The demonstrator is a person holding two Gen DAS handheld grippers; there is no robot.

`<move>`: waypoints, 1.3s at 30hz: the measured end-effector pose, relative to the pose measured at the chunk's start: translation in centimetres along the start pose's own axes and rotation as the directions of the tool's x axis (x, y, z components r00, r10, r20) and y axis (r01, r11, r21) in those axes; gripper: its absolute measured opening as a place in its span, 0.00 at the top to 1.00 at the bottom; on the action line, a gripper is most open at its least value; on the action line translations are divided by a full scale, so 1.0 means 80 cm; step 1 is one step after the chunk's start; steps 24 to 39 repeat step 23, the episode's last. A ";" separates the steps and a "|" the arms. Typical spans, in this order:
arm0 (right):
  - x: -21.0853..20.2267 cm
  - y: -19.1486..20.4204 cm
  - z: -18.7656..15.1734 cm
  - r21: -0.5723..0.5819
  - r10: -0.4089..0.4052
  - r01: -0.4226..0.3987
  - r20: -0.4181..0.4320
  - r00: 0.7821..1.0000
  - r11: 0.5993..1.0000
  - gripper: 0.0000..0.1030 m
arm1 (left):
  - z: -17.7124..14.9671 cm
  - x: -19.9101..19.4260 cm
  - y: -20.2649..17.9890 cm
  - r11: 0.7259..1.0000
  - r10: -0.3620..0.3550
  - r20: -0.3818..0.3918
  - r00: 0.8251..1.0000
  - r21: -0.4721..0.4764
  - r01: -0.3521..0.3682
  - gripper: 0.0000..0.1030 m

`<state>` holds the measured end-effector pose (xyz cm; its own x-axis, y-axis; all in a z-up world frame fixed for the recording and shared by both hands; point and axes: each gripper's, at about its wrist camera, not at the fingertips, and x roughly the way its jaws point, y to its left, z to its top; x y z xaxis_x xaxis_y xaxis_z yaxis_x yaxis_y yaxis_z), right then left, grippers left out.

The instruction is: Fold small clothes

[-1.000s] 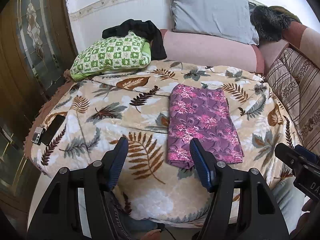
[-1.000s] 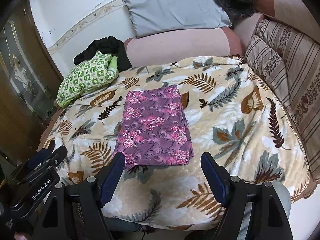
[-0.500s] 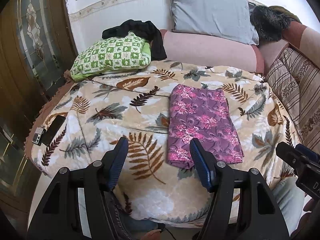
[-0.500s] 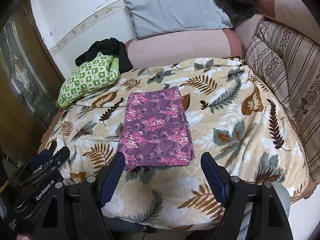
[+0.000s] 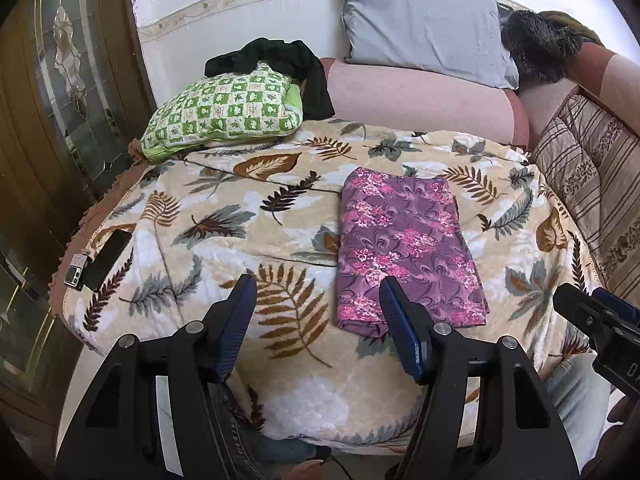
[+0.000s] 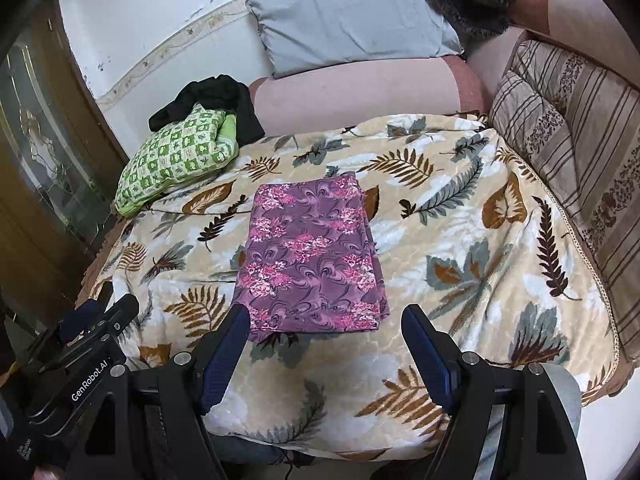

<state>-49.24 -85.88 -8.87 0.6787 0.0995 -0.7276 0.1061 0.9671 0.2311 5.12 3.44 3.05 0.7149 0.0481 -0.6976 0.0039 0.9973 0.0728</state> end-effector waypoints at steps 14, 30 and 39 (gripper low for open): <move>0.000 0.000 0.001 -0.003 -0.002 0.002 0.000 1.000 1.000 0.26 | 0.001 0.002 0.000 1.000 0.008 -0.003 1.000 0.011 -0.008 0.38; 0.017 0.001 -0.004 -0.001 -0.002 0.002 -0.016 1.000 1.000 0.26 | 0.003 0.010 0.005 1.000 -0.017 -0.010 1.000 0.001 0.017 0.38; 0.017 0.001 -0.004 -0.001 -0.002 0.002 -0.016 1.000 1.000 0.26 | 0.003 0.010 0.005 1.000 -0.017 -0.010 1.000 0.001 0.017 0.38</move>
